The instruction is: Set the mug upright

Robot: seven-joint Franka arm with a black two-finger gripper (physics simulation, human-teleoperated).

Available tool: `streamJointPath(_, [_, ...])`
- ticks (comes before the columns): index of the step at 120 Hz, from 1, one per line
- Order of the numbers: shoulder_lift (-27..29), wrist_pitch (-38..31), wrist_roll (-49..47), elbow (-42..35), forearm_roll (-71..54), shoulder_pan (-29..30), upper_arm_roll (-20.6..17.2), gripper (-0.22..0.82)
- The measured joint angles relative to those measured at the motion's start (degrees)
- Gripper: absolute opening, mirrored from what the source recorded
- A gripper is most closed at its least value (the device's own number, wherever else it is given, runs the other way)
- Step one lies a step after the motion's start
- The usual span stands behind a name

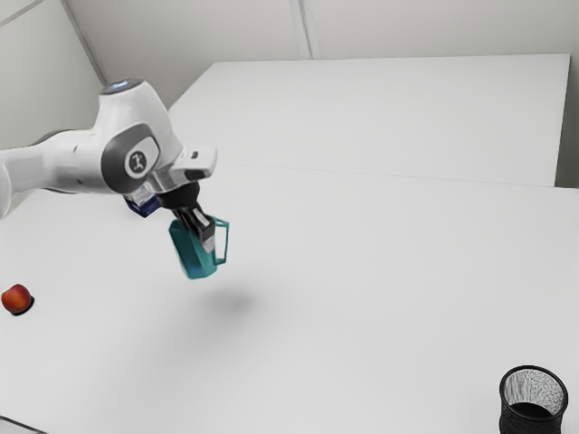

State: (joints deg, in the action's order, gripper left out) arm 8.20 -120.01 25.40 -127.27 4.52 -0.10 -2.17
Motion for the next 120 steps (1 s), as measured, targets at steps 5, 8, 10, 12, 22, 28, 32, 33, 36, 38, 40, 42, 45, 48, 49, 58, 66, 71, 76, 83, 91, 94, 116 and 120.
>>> streamJointPath(5, [0.37,-0.41,-1.59,-0.78,-0.68,-0.02,-0.01,-0.18])
streamJointPath(8, [0.62,-0.69,-2.5,-1.23,-1.0,-0.01,-0.01,-0.18])
streamJointPath(10, [0.78,-0.87,-3.1,-1.48,-1.18,-0.01,-0.01,-0.18])
streamJointPath(12, [0.9,-1.05,-3.71,-1.72,-1.39,-0.02,-0.01,-0.18])
streamJointPath(22, [1.52,-2.48,-6.72,-3.27,-2.7,-0.35,-0.04,-0.18])
streamJointPath(28, [1.65,-3.81,-8.35,-4.31,-3.17,-0.46,-0.03,-0.18])
streamJointPath(32, [1.66,-4.7,-9.37,-4.78,-3.4,-0.49,-0.05,-0.18])
streamJointPath(33, [1.66,-4.93,-9.62,-4.87,-3.44,-0.51,-0.04,-0.18])
streamJointPath(36, [1.65,-5.65,-10.35,-5.27,-3.57,-0.55,-0.04,-0.18])
streamJointPath(38, [1.65,-6.17,-10.81,-5.56,-3.65,-0.57,-0.03,-0.18])
streamJointPath(40, [1.65,-6.66,-11.27,-5.8,-3.71,-0.59,-0.03,-0.18])
streamJointPath(42, [1.62,-7.12,-11.71,-6.02,-3.77,-0.6,-0.03,-0.18])
streamJointPath(45, [1.6,-7.76,-12.36,-6.27,-3.84,-0.61,-0.03,-0.18])
streamJointPath(48, [1.58,-8.39,-12.99,-6.52,-3.9,-0.64,-0.03,-0.18])
streamJointPath(49, [1.59,-8.65,-13.19,-6.68,-3.92,-0.66,-0.03,-0.18])
streamJointPath(58, [1.57,-10.81,-14.94,-7.94,-4.06,-0.85,-0.03,-0.18])
streamJointPath(66, [1.47,-12.64,-16.36,-9.04,-4.15,-0.92,-0.04,-0.18])
streamJointPath(71, [1.34,-13.77,-17.17,-9.65,-4.19,-0.93,-0.06,-0.18])
streamJointPath(76, [1.23,-14.73,-17.99,-10.09,-4.21,-0.96,-0.07,-0.18])
streamJointPath(83, [1.1,-16.19,-19.08,-10.8,-4.24,-0.94,-0.07,-0.18])
streamJointPath(91, [0.87,-17.82,-20.21,-11.31,-4.26,-0.98,-0.1,-0.18])
streamJointPath(94, [0.8,-18.35,-20.6,-11.39,-4.26,-1.01,-0.1,-0.18])
streamJointPath(116, [0.31,-21.85,-23.09,-12.18,-4.7,-1.34,-0.06,-0.18])
streamJointPath(120, [0.09,-22.3,-23.47,-12.23,-4.77,-1.35,-0.07,-0.18])
